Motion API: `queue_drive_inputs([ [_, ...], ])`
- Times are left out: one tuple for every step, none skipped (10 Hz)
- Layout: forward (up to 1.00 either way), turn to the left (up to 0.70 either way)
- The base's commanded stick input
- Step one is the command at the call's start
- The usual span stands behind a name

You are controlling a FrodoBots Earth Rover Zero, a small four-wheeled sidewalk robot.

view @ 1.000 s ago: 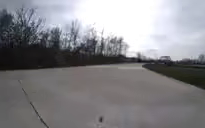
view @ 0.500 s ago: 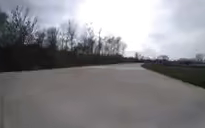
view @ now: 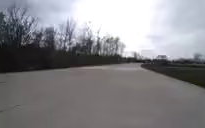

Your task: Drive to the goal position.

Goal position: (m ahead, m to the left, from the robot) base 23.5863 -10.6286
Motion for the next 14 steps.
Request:
queue_drive_inputs([
  [1.00, -0.36],
  [1.00, -0.35],
  [1.00, -0.09],
  [1.00, 0.00],
  [1.00, 0.00],
  [1.00, 0.00],
  [1.00, 0.00],
  [1.00, -0.02],
  [1.00, -0.06],
  [1.00, -0.09],
  [1.00, -0.11],
  [1.00, -0.10],
  [1.00, -0.11],
  [1.00, -0.10],
])
